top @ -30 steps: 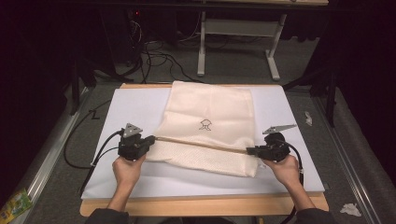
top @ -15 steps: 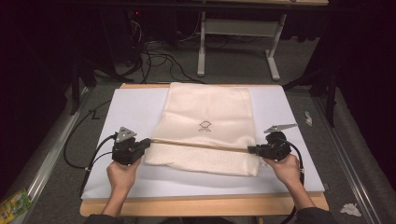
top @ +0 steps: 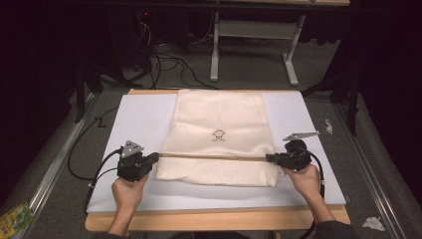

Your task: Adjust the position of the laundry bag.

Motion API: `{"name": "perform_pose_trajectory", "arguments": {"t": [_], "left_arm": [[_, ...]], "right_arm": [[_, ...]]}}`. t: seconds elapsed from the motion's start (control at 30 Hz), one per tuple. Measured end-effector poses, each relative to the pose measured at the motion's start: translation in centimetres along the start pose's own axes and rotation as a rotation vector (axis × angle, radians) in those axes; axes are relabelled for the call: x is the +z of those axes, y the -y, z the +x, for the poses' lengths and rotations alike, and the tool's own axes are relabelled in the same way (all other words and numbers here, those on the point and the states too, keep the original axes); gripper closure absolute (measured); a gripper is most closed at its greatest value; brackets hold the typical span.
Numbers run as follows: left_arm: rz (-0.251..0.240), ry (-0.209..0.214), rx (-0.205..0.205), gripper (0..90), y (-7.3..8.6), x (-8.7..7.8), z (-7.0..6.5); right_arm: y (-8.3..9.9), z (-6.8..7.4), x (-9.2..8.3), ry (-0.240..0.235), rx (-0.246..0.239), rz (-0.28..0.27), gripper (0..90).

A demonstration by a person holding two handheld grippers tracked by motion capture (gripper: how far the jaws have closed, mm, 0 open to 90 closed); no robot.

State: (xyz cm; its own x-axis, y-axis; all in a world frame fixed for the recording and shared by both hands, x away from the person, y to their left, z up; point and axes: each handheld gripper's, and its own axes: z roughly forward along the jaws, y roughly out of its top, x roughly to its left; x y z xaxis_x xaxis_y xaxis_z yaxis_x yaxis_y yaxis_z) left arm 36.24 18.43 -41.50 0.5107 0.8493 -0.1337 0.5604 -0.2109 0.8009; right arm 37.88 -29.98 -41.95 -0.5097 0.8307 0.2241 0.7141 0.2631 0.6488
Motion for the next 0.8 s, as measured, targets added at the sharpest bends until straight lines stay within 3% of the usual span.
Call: {"name": "perform_pose_trajectory", "arguments": {"t": [0.57, 0.8], "left_arm": [[0.006, 0.035, -0.017, 87.1, 2.4, -1.1, -0.7], [0.03, 0.048, -0.022, 86.6, 2.3, -0.2, -0.3]], "right_arm": [[0.3, 0.1, 0.0, 0.007, 0.006, -0.005, 83.9], [0.6, 0.0, 0.5, -0.002, 0.017, 0.005, 81.5]]}}
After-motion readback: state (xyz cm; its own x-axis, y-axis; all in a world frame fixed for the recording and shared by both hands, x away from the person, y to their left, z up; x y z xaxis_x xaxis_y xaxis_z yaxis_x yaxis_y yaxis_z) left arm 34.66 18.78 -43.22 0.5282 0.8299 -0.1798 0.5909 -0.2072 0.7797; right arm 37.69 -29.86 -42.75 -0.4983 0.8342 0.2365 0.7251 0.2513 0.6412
